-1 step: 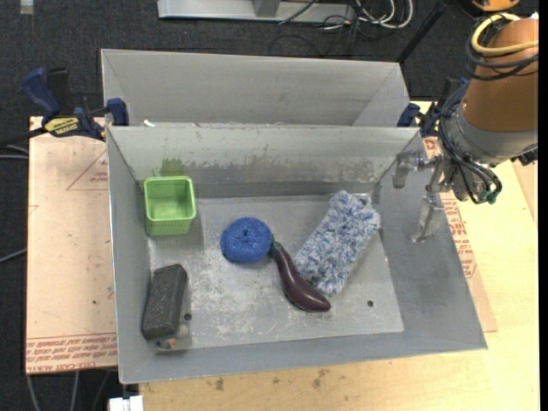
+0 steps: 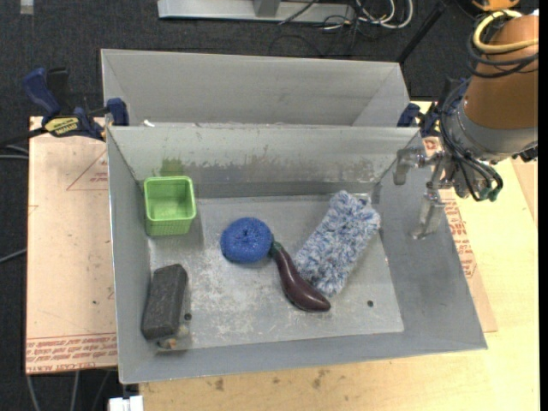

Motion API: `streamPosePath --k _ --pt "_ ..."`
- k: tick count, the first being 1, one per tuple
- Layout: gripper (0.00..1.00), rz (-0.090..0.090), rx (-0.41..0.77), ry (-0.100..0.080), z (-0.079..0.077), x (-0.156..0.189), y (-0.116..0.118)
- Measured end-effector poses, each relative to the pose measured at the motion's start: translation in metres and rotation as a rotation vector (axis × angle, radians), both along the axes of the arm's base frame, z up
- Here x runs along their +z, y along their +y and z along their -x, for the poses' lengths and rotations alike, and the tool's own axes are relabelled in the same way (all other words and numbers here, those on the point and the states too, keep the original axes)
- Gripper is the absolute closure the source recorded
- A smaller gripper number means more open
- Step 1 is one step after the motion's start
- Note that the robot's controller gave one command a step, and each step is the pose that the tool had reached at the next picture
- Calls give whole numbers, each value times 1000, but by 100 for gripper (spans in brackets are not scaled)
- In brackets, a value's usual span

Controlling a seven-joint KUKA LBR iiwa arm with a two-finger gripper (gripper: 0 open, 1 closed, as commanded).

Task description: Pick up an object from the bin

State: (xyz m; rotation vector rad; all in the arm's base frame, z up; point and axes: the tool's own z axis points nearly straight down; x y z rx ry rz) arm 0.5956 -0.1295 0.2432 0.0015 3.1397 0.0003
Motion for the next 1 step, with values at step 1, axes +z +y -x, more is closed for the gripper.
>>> streamPosePath --k 1 --pt "0 3 60 -6 1 -29 17"
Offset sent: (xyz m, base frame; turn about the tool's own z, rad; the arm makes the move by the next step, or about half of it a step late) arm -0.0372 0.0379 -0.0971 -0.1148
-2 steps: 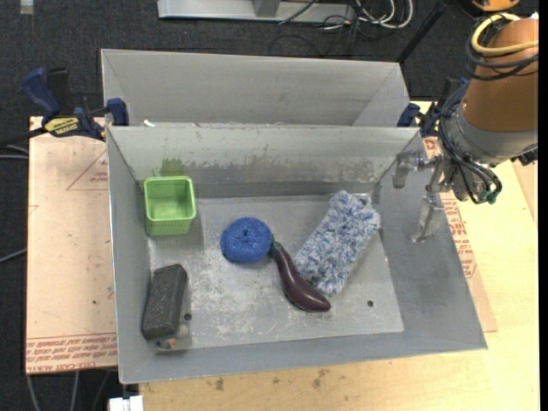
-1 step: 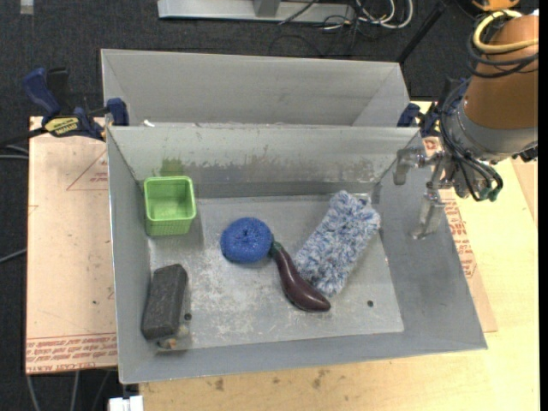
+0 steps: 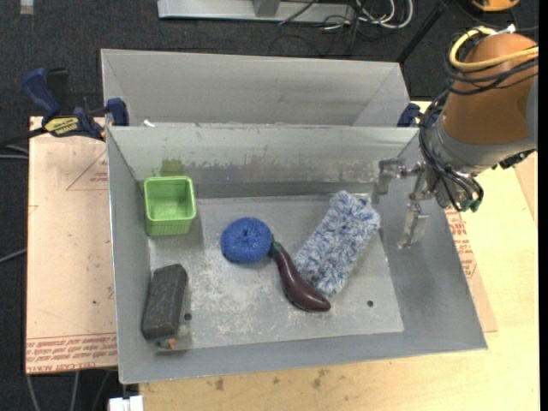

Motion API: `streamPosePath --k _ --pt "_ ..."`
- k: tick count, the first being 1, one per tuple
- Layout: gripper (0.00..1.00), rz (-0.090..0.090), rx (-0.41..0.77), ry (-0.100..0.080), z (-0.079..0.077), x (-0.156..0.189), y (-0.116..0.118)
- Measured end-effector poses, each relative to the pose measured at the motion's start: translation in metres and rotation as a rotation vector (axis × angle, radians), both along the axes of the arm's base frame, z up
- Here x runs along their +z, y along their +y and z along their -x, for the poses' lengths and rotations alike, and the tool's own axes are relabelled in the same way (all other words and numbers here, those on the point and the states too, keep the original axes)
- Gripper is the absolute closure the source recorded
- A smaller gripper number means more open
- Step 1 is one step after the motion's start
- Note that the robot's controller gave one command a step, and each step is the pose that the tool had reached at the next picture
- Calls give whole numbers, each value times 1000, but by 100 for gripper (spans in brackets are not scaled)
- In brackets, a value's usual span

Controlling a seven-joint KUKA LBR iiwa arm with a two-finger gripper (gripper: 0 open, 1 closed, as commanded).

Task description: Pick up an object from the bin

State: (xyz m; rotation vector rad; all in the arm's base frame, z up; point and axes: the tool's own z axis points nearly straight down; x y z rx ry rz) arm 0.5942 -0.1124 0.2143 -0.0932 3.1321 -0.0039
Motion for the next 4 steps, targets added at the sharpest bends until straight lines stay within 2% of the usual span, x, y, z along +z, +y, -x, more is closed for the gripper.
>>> streamPosePath --k 1,2,3,4 --pt "0 -3 45 5 26 -54 17" --pt "0 -3 -19 3 23 -109 37" --pt "0 -3 64 7 6 -137 44" --pt "100 -2 155 1 19 -142 75"
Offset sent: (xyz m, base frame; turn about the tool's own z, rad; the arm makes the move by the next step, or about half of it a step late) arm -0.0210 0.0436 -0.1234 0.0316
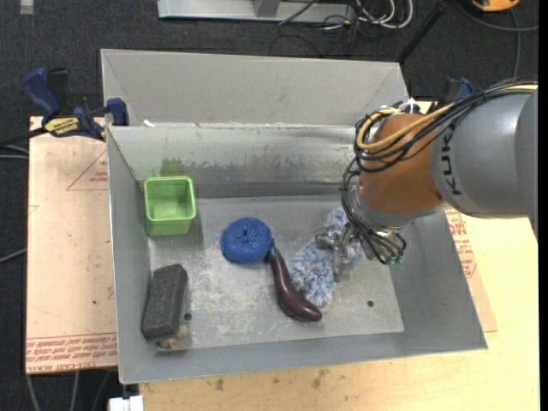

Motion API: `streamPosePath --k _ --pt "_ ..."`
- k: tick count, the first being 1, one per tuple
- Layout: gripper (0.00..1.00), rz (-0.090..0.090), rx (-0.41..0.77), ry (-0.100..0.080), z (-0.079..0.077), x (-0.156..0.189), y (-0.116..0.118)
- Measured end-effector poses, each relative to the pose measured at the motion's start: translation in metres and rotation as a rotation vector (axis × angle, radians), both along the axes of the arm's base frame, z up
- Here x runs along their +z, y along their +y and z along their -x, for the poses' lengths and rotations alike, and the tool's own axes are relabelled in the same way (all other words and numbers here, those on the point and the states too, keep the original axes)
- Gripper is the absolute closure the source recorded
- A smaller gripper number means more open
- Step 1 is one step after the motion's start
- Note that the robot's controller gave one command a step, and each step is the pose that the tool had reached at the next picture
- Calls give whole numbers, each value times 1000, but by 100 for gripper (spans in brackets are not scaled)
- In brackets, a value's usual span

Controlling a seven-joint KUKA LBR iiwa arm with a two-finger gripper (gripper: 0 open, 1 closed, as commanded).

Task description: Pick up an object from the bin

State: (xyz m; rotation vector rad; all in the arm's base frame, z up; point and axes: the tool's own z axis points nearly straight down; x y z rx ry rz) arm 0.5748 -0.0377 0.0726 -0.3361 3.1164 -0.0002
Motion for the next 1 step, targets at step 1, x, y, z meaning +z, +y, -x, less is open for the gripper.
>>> streamPosePath --k 1 --pt "100 0 0 1 0 0 0"
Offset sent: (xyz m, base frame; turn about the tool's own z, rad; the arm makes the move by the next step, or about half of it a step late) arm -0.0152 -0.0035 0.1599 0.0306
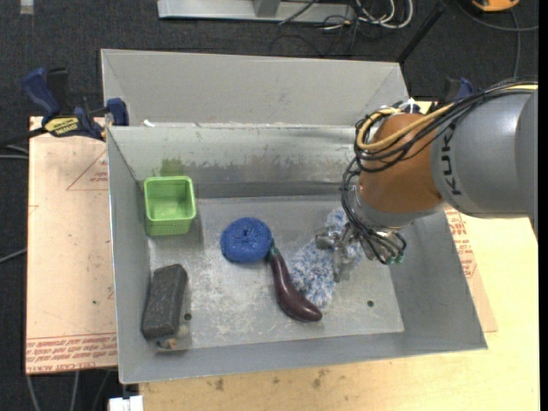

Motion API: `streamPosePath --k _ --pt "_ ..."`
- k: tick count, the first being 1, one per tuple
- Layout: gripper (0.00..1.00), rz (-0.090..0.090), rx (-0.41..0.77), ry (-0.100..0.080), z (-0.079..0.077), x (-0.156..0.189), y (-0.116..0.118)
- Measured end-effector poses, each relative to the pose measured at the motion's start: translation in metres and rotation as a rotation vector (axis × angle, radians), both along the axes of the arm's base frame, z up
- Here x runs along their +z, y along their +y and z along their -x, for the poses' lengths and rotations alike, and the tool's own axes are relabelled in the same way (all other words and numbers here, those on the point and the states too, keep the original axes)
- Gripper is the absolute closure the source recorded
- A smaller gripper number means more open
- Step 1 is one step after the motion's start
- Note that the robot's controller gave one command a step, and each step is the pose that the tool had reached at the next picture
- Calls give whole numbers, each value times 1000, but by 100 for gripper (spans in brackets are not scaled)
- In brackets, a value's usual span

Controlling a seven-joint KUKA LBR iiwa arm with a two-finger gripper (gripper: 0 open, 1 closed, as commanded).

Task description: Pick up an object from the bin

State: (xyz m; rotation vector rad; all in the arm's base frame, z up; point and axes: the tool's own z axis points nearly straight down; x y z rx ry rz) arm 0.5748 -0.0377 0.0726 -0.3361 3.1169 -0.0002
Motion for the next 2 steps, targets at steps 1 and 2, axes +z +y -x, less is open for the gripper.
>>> streamPosePath --k 1,2 --pt "100 0 -30 -1 13 162 -3" --pt "100 0 -29 3 14 160 -3"
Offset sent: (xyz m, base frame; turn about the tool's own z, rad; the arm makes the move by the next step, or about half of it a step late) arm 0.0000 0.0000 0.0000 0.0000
